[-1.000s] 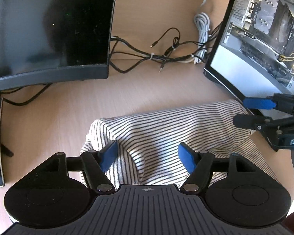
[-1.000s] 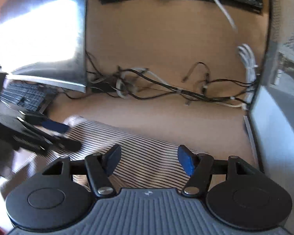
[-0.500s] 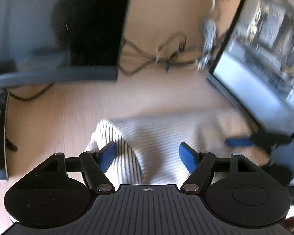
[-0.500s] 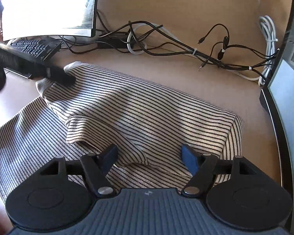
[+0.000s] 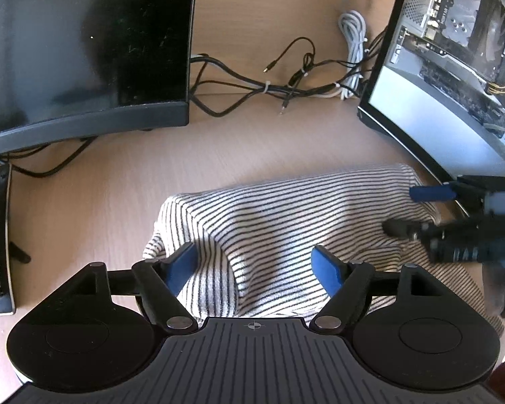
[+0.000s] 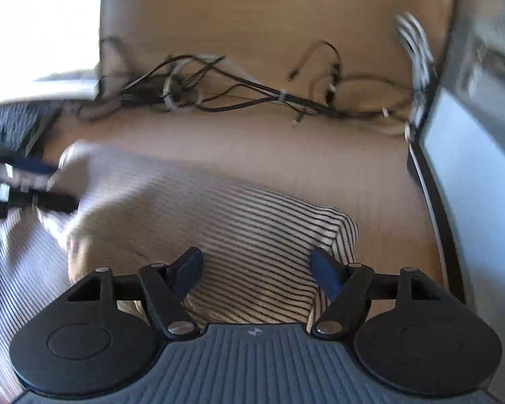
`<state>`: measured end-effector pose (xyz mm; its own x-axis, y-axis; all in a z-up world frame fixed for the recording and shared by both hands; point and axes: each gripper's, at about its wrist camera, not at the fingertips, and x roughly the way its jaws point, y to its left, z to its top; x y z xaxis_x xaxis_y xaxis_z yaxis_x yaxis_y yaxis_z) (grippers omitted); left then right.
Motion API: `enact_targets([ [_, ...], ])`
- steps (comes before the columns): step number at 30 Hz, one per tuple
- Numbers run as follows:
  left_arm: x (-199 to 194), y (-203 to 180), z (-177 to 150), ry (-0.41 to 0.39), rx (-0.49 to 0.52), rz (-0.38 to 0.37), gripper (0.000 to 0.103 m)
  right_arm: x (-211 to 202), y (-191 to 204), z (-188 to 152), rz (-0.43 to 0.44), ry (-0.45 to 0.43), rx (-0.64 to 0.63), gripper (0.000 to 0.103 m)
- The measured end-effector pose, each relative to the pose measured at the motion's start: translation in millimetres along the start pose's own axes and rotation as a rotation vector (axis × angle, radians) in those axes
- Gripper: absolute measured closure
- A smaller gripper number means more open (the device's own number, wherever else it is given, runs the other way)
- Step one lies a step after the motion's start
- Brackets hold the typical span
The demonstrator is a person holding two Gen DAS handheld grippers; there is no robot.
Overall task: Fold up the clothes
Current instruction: 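Close both grippers on the edge of the folded striped shirt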
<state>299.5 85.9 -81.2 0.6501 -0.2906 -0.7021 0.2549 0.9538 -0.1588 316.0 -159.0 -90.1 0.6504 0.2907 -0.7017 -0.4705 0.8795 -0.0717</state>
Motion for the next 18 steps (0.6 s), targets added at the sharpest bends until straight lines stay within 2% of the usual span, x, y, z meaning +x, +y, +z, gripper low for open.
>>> enact_targets([
  [3,1.1,-0.8,0.1,-0.002,-0.001,-0.003,0.019,0.7,-2.2,3.4,0.011,0.013,0.005,0.028],
  [12,-0.2,-0.4,0.3,-0.006,-0.022,-0.012,0.016,-1.8,1.7,5.0,0.02,0.022,0.002,0.022],
  [16,-16.6,20.7,6.3,-0.067,-0.174,-0.056,0.016,-17.6,-4.8,11.3,0.016,-0.019,0.054,0.023],
  [18,-20.2,30.7,8.3,-0.09,-0.22,-0.032,0.016,-28.3,-13.2,14.3,-0.017,-0.058,0.106,0.023],
])
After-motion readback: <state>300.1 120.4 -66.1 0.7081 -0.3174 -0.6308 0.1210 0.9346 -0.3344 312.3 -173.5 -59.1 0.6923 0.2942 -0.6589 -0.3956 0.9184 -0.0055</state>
